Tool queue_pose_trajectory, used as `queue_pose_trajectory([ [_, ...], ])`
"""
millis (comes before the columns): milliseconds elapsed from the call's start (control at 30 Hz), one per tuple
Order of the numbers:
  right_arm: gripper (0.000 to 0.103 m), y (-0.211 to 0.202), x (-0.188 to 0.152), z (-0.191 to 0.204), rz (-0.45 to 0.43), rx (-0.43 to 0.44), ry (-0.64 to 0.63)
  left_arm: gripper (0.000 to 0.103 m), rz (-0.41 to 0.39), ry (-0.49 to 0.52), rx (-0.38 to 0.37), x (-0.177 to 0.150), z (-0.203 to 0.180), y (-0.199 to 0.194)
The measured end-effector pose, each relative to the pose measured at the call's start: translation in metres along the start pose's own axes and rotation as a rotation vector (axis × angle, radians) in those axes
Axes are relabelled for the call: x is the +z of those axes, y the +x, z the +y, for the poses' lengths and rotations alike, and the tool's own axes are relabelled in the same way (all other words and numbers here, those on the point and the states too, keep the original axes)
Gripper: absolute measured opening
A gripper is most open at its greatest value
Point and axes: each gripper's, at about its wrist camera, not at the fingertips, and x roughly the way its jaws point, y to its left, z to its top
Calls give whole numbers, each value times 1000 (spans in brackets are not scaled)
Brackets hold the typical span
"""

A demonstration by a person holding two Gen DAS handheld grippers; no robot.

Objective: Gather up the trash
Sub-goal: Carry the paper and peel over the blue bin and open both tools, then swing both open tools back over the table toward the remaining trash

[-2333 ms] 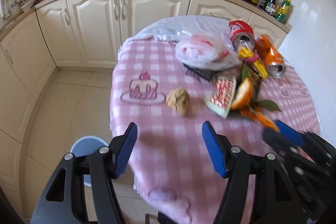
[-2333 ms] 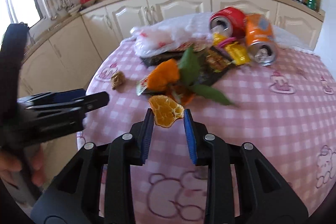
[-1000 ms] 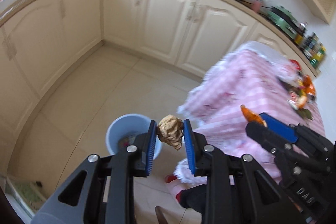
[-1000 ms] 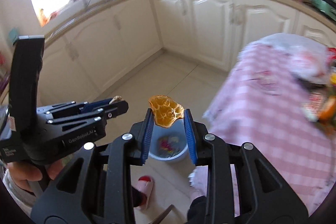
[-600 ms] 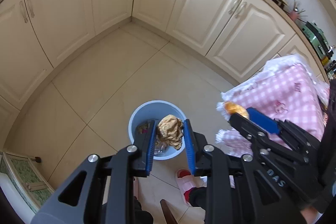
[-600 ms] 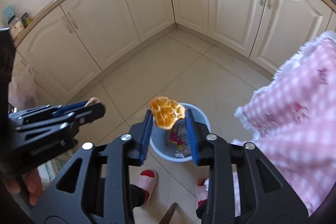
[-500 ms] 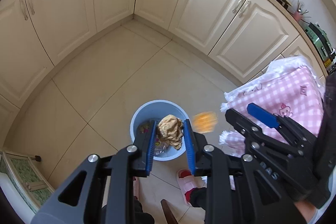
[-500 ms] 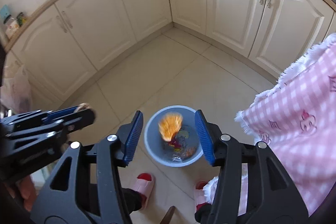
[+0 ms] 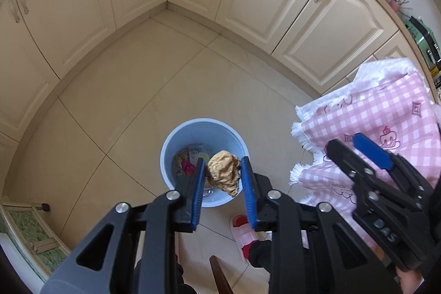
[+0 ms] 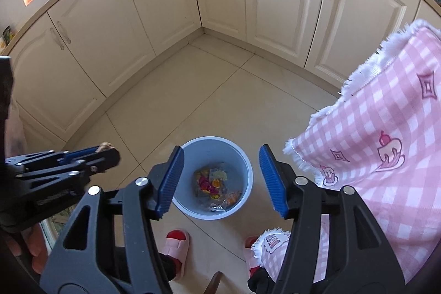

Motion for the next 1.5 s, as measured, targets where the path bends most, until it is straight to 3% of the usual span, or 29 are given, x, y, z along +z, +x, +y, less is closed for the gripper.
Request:
queue_pose_trajectory([
  [133,59,-5,0,-8,-23,2,24,25,19,16,-3,8,-11,12],
  [400,61,-19,2,-24,-83,1,80,26,-28,50,-20,24,-34,4],
  [433,61,-22,2,-25,-91,-1,84,35,-39,53,-19,25,-35,1],
  [467,61,-24,2,-26,-96,1,88,50,-53,52,-2,25,-37,-1],
  [533,61,-29,2,-27,-110,2,92,56,-79,47,21,24,-37,-7],
  [900,62,-68,-1,-18,-158,10,78,56,-110,20,10,15,-35,-49],
  [1167,63,-139,-7,-19,-269,8,78,59,-180,54,-40,-11,-53,-105],
  [1367,65,-204,-23,-51,-366,-42,111,62,-246,130,-122,-24,-101,-150],
  [1500,68,-244,-43,-81,-426,-112,147,62,-241,216,-190,-33,-146,-163],
])
